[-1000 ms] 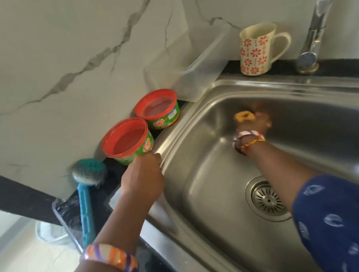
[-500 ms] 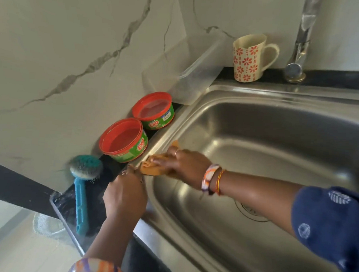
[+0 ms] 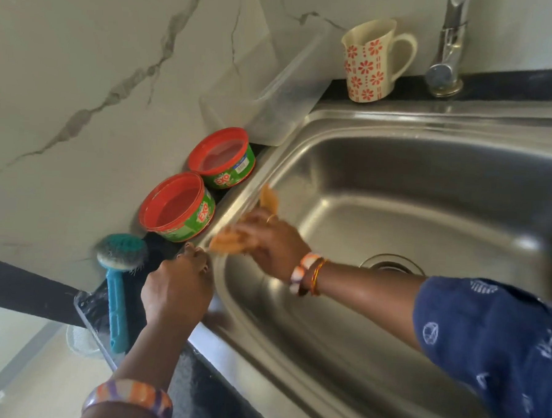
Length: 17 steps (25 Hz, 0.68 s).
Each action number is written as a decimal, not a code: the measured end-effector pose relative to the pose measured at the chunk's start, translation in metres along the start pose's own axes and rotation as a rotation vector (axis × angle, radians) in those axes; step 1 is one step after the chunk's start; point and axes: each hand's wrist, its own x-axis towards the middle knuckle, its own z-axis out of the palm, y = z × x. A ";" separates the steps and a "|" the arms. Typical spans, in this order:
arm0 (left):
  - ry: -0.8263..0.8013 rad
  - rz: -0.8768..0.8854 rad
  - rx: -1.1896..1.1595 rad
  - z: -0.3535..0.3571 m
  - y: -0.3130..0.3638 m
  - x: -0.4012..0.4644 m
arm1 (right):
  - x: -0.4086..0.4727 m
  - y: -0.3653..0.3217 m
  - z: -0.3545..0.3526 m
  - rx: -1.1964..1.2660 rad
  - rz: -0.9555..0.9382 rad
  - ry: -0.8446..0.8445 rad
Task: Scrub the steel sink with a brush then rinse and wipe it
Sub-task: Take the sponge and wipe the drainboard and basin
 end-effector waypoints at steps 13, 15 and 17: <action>0.041 -0.043 0.026 0.002 0.007 -0.003 | 0.027 0.104 -0.047 -0.815 -0.084 -0.396; 0.050 -0.041 0.027 0.001 0.009 -0.004 | 0.023 0.128 -0.071 -0.712 0.358 -0.204; 0.059 -0.050 0.035 0.002 0.011 -0.003 | 0.017 0.135 -0.067 -0.643 0.602 -0.089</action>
